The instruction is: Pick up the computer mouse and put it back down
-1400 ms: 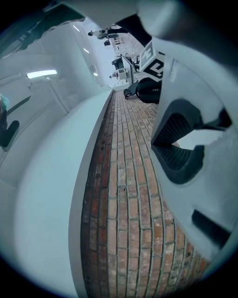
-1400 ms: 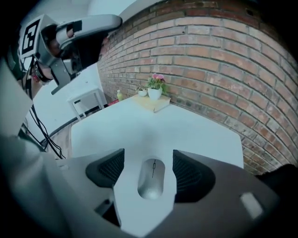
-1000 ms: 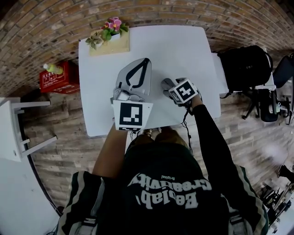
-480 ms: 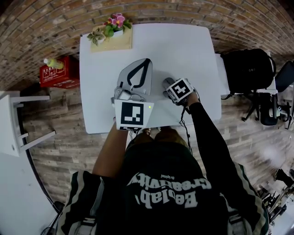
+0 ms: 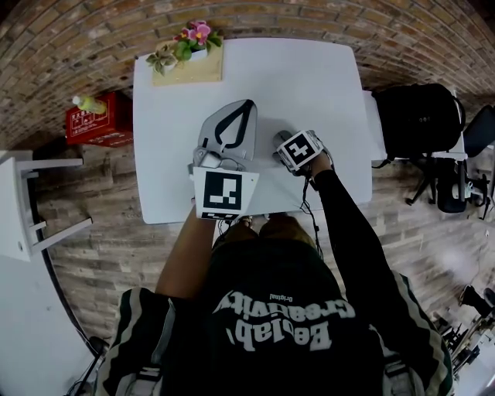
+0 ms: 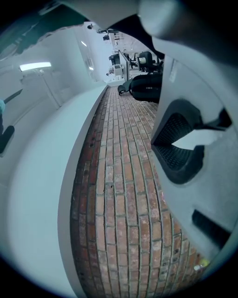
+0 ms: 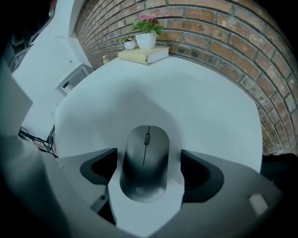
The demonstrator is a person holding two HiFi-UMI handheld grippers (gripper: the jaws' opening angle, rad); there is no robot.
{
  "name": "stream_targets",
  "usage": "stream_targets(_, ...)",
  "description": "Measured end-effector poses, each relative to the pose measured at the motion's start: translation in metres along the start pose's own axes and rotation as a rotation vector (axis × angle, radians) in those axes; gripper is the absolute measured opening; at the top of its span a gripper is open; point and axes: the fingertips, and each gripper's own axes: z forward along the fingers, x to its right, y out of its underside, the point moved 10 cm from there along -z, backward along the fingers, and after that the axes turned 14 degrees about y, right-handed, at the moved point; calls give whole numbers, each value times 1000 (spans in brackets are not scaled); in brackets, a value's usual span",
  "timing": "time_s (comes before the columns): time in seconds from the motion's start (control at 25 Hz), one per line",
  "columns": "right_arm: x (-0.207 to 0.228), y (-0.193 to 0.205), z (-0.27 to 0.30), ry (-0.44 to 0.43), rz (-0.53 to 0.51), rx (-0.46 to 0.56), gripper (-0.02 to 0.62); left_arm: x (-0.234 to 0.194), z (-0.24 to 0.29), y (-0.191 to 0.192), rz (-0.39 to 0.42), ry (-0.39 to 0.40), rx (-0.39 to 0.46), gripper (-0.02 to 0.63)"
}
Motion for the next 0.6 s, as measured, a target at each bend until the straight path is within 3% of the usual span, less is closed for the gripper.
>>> stream_targets(0.12, 0, 0, 0, 7, 0, -24, 430, 0, 0, 3, -14, 0, -1, 6)
stream_targets(0.16, 0, -1, -1, 17, -3, -47, 384, -1, 0, 4, -19, 0, -2, 6)
stream_targets(0.2, 0, -3, -3, 29, -9, -69, 293, -1, 0, 4, -23, -1, -3, 6)
stream_targets(0.6, 1, 1, -7, 24, 2, -12, 290, -6, -1, 7, -36, -15, -13, 6)
